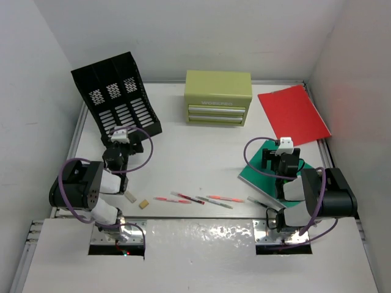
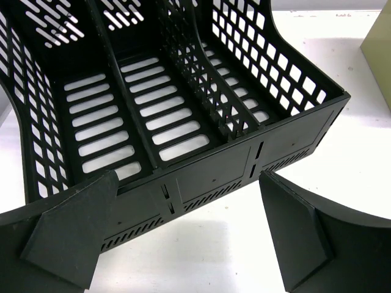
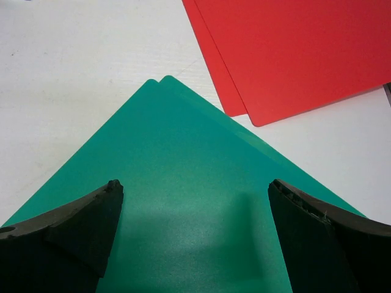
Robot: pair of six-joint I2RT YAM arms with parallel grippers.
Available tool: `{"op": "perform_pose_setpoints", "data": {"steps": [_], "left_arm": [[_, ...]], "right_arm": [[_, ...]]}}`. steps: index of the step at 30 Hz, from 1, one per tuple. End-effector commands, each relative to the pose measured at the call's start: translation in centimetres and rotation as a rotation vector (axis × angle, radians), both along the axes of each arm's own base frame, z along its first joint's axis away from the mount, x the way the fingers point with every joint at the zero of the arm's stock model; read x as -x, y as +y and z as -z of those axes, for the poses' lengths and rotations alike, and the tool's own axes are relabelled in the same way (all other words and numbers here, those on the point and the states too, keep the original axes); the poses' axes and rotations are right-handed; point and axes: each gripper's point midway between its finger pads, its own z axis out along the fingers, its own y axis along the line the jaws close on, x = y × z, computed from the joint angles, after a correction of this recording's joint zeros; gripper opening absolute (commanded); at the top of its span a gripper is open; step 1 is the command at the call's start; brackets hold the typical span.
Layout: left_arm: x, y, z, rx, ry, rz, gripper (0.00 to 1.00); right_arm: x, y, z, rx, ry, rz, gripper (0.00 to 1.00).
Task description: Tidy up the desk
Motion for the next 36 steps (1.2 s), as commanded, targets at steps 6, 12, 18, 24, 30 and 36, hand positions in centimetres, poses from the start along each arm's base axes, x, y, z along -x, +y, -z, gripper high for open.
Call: {"op": "perform_pose_setpoints", "data": {"steps": [6,12,18,24,30,36], "left_arm": [[-1.0,-2.4,-4.5,-0.033,-0.098,0.166,0.92],[-3.9,-5.0,-9.8,-0.096,0.077,0.346,0.9],[-0.3,-6.2,-12.0,-0.13,0.182,0.447,0.89],[2.3,-5.7,-12.6,-0.142,0.362,0.46,0.89],[3.7,-4.8,-9.8,-0.139,0.448,0.413,0.89],[3.4,-3.4,-7.7,-0.177,0.497,0.355,0.88]], "right_arm": [[-1.4,0.8,-3.5,-0.011,-0.056,-0.045,0.99],[-3.7,4.9,-11.2,-0.116,-0.192,-0.241,0.99],[-4.5,9.8,-18.9,-0.096,-0.199,-0.443,0.96],[-7.0,16.2,-28.1,0.061,-0.295,-0.669,0.8],[-7.6,20.4,-25.2,0.638,-0.269,-0.647,0.64],[-8.7,22.0,-21.4,1.065,-0.25,-0.578,0.59]]}}
